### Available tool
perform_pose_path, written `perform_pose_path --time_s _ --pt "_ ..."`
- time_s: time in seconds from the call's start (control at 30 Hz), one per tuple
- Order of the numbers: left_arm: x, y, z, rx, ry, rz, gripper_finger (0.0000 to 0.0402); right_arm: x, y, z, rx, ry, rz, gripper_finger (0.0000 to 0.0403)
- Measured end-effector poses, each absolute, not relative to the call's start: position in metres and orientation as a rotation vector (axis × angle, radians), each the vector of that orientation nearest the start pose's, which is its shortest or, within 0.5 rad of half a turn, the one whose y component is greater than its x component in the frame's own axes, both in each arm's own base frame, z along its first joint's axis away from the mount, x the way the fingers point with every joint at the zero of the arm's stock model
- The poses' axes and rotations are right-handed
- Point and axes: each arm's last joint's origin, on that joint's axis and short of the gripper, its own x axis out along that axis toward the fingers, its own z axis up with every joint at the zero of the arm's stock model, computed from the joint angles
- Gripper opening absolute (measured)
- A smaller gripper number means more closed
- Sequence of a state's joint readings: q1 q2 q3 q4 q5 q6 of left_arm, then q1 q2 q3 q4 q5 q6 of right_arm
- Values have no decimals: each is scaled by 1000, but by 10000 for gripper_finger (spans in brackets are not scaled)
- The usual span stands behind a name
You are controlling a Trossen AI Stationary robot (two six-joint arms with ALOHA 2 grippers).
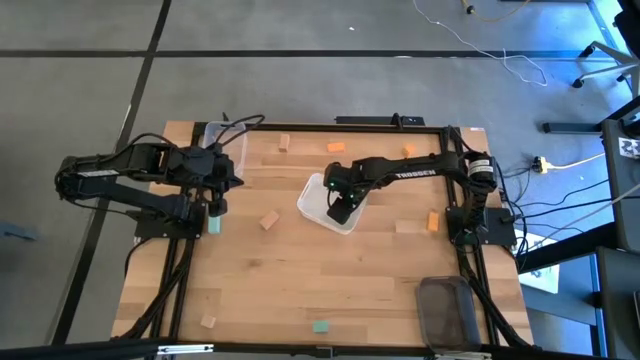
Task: Sort & place blocks by color
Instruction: Put the top right light blue block into the white bin, then adjust the white bin
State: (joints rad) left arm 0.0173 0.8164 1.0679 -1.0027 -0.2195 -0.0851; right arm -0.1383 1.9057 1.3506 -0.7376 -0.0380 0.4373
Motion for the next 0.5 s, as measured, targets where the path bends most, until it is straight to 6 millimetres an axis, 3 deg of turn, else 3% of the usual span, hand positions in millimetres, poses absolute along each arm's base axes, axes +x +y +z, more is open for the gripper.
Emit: perform_pose_path --time_s 0.2,0.5 --pt "132 9 349 -23 736 264 0 370 -50 182 493 1249 -370 172" --pt "132 9 349 -24 736 265 0 375 -50 185 505 1207 -339 179"
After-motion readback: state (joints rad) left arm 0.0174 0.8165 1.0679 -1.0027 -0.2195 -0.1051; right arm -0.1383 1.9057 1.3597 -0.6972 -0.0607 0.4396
